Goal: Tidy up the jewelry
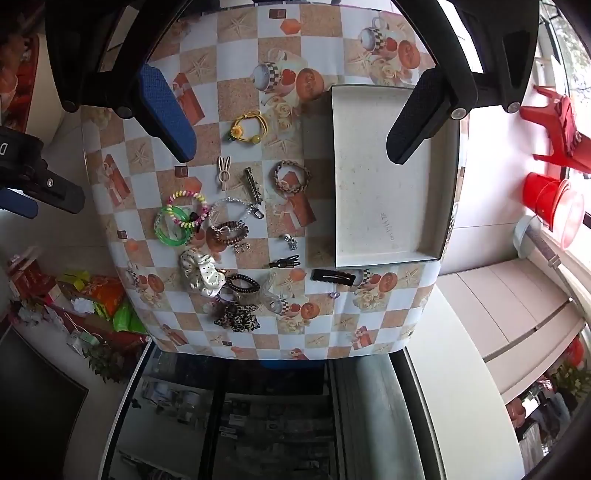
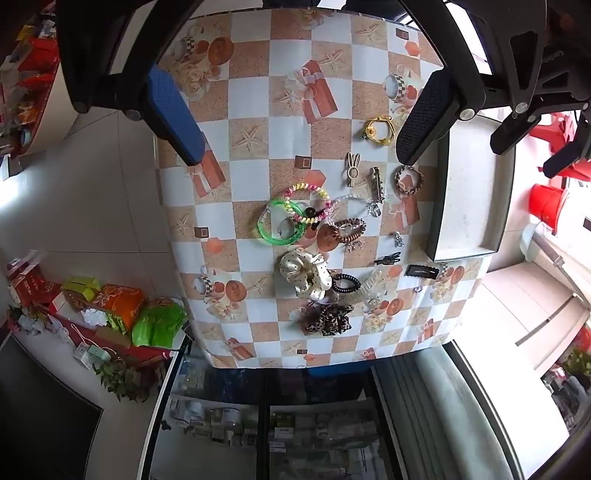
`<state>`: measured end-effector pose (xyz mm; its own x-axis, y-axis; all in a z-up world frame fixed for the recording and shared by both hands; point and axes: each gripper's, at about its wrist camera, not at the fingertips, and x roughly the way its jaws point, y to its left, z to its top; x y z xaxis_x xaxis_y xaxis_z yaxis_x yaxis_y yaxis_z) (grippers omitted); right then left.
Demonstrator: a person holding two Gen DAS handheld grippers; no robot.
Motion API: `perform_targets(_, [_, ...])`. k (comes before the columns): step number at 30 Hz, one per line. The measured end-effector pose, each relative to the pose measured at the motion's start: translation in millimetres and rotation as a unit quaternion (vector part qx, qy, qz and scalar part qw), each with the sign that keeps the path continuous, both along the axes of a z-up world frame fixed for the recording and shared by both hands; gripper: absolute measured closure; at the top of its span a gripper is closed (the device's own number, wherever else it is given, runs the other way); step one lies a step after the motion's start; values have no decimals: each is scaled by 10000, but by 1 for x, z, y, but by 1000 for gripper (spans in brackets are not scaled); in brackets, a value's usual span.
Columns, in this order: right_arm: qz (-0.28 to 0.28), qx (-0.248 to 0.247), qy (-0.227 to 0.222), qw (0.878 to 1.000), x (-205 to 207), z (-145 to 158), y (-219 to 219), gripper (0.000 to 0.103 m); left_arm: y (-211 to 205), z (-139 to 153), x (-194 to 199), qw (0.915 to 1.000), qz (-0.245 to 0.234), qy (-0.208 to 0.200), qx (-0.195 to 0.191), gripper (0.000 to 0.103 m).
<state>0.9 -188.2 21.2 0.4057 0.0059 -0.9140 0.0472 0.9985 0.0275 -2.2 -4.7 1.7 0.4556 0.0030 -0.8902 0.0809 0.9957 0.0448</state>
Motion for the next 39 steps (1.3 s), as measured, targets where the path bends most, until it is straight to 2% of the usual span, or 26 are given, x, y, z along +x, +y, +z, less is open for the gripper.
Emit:
perform_targets(1, [-15,-57,29,10000,0,0,0,0,-3,1,-2,10000,-6,-44,51,0])
perform_targets(3, [-31,-53,32,10000,0,0,0,0,7,1,-6,9997,103,-80,-229,0])
perform_targets(5, [-31,-56,51,10000,0,0,0,0,14,1,-3,9995,148,-1,-295,0])
perform_targets(8, [-13,-51,75,10000,0,0,0,0,13,5,-4,9997,180,-3,-171,0])
perform_targets(39, [-17,-32,140,9999,2,-3,-2,0,23,3,4,9994,288,104,-147,0])
